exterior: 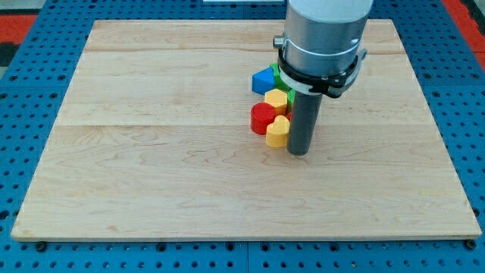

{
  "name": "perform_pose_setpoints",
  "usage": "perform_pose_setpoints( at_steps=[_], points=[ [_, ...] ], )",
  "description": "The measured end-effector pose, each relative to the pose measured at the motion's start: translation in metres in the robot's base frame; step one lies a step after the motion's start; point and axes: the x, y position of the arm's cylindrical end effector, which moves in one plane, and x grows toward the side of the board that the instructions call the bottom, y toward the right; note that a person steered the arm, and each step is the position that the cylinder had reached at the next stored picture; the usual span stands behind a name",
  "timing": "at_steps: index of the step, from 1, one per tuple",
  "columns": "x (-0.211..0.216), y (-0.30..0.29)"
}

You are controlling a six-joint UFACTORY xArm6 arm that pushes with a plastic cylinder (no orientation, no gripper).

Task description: Place the yellow heart in between red circle and red star

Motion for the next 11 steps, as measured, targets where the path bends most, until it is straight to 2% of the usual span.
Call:
perform_pose_setpoints(
  at_steps=[1,2,3,5,9,11],
  points=[
    [0.008,0.006],
    [0.036,-0.027],
    [0.041,-0.053],
    [-0.014,-0.052],
    [-0.011,0.002],
    [0.001,0.051]
  ],
)
